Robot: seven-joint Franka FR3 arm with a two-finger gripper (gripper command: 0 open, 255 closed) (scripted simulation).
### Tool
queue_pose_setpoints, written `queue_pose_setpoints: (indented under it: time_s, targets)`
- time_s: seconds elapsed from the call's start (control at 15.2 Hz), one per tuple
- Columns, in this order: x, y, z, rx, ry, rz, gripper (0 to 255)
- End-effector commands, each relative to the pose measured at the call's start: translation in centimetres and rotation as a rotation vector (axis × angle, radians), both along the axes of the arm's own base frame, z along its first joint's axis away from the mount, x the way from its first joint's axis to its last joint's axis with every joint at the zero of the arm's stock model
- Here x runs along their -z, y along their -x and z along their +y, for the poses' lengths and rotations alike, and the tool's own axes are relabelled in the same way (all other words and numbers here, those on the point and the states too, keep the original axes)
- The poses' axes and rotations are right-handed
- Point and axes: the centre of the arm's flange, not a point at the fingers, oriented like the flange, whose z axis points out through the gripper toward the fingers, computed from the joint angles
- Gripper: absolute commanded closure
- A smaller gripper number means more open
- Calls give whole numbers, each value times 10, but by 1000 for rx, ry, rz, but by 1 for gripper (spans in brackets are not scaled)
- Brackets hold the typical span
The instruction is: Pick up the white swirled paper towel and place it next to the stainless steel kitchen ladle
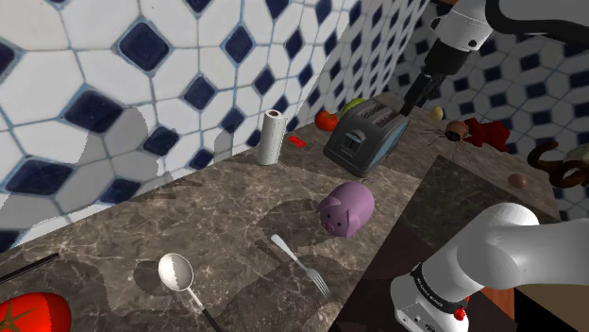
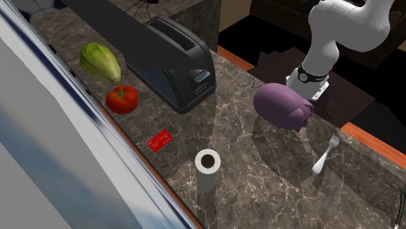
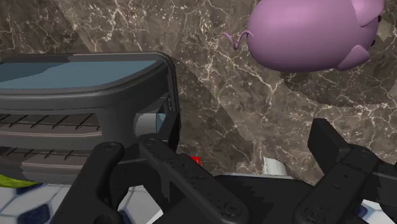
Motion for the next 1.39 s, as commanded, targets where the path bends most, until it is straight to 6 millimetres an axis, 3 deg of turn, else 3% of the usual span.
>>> queue_pose_setpoints:
  time_s: [0.0,1.32]
  targets:
    - [0,0,0,0,0,0,0]
    - [105,-222,101,42,-13,16,0]
